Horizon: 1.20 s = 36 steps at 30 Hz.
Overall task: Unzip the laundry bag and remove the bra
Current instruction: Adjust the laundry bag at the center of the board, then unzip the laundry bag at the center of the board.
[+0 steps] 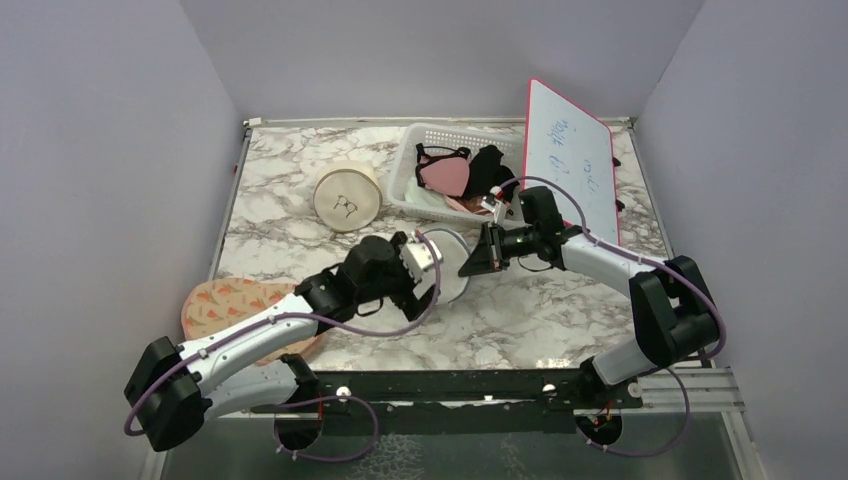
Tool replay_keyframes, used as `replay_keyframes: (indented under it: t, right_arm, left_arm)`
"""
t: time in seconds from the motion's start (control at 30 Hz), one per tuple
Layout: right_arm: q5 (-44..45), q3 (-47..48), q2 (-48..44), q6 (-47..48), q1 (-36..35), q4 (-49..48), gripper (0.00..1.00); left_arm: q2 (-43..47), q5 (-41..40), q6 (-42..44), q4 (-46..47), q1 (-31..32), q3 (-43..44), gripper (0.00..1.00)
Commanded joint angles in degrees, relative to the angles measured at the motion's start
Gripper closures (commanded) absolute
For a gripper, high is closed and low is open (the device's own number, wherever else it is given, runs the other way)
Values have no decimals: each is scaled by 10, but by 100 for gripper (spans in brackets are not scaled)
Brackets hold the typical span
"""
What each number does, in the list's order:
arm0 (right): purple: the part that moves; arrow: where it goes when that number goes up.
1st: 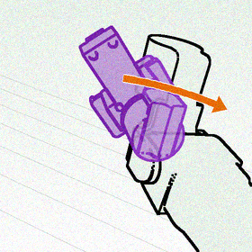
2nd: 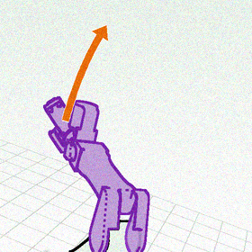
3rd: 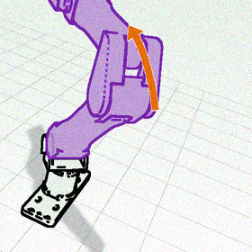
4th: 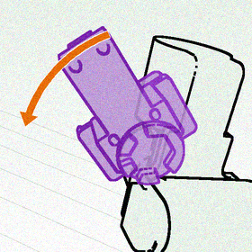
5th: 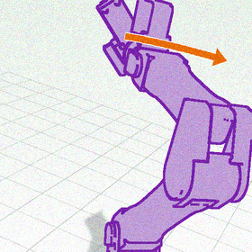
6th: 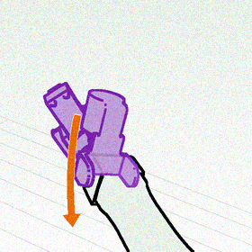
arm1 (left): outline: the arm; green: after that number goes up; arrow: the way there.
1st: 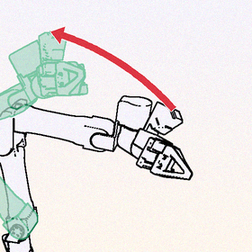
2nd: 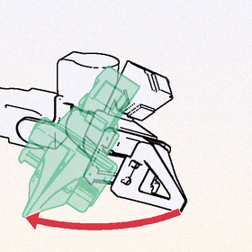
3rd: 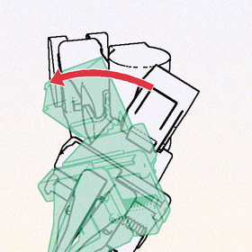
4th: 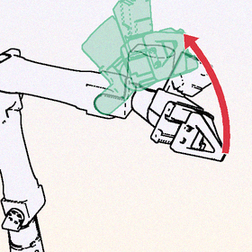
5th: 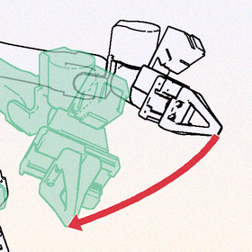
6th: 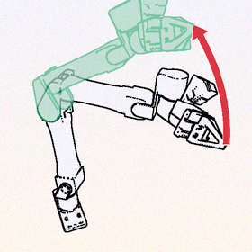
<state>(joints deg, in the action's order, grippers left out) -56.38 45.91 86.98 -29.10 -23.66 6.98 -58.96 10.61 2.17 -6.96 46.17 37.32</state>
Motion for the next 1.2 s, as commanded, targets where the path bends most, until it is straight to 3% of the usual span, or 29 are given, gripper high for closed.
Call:
replay_keyframes:
  t: [0.0, 0.17, 0.3, 0.37, 0.5, 0.7, 0.9, 1.0, 1.17]
  right_arm:
    - [-29, -3, -12, -17, -1, -34, 96]
    - [-33, -13, -16, -28, -1, -49, 96]
    - [-35, -18, -17, -38, -1, -61, 96]
    - [-37, -21, -20, -47, -1, -72, 96]
    - [-37, -27, -26, -64, -1, -91, 96]
    - [-41, -30, -24, -77, -1, -107, 96]
    - [-35, -34, -45, -77, -1, -108, 96]
    - [-15, -28, -54, -59, -1, -84, 79]
    - [143, 23, -78, 55, -2, 81, 50]
  left_arm:
    - [35, -97, 215, 27, 107, -16, 11]
    - [32, -210, 330, 54, 201, -44, 39]
    - [5, -192, 377, 64, 226, -61, 42]
    - [-10, -197, 375, 75, 230, -69, 37]
    - [-32, -238, 381, 135, 232, -83, 51]
    - [-71, -251, 380, 168, 233, -94, 54]
    - [-103, -303, 338, 125, 233, -35, 93]
    - [-105, -285, 268, 75, 224, 5, 100]
    - [-109, -254, 166, 17, 188, 54, 100]
